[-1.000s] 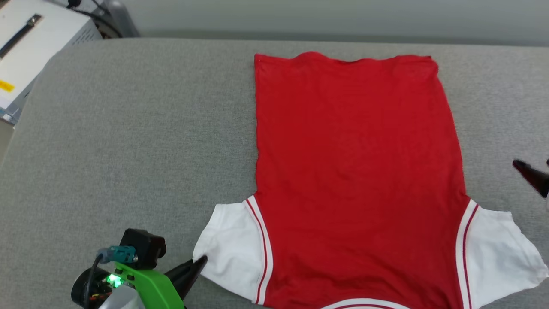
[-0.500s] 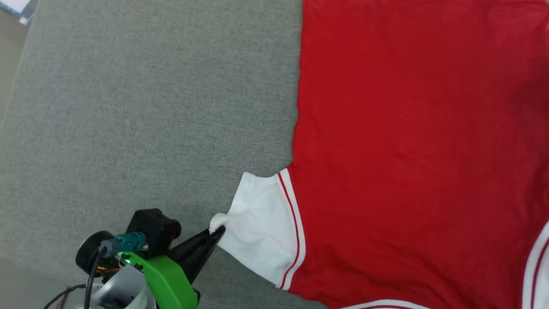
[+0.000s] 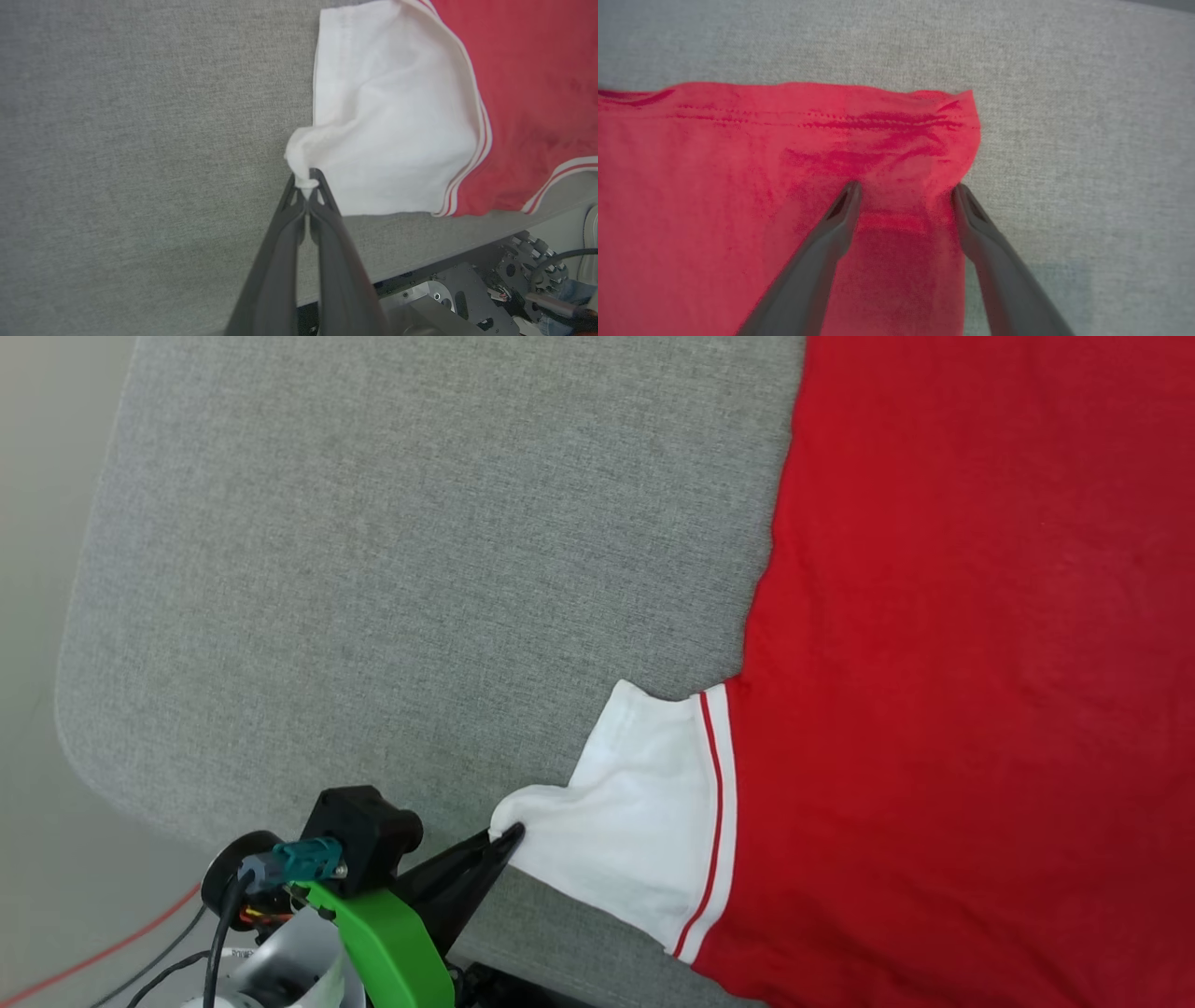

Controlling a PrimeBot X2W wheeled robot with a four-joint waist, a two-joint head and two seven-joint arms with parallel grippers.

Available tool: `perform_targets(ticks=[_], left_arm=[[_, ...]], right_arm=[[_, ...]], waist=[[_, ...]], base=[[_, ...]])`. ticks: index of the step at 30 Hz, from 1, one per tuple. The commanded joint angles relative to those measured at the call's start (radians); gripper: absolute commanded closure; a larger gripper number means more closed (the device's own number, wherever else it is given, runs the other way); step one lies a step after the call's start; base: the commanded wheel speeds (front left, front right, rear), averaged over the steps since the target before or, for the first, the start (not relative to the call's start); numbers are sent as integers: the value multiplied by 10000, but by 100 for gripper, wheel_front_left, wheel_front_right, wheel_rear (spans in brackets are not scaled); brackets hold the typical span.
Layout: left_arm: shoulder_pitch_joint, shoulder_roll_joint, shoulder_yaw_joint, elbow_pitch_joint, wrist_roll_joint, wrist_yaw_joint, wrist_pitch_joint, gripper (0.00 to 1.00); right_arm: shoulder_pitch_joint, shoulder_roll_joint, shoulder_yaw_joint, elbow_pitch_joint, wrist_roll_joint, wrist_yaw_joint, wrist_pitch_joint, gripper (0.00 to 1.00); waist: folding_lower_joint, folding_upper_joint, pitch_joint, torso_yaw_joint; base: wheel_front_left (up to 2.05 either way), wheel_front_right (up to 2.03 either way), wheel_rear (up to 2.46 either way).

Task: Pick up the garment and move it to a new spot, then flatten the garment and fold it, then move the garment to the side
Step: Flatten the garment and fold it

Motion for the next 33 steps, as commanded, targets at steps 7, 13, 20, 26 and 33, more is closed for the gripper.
perform_targets(ticks=[7, 13, 20, 26, 33], left_arm=[[-239, -73, 58, 143, -41, -95, -134, 100], [-322, -90, 74, 247, 26, -70, -181, 100], [-358, -191, 98, 330, 64, 32, -281, 100], [-241, -129, 135, 425, 92, 211, -254, 100], [88, -12, 193, 681, 63, 503, -217, 100]], right_arm=[[32, 30, 173, 539, -230, -78, -331, 4], [165, -75, 422, 608, -51, -78, -625, 100], [465, -203, 680, 826, 135, -78, -1071, 100], [1050, -227, 946, 1006, 410, -78, -1480, 100], [2240, -94, 1469, 1010, 968, -78, -1866, 100]], waist=[[-2, 115, 349, 308], [-2, 115, 269, 239], [-2, 115, -240, -36], [-2, 115, -1018, -492], [-2, 115, -2219, -1205]], base=[[0, 0, 0], [0, 0, 0], [0, 0, 0], [0, 0, 0], [0, 0, 0]])
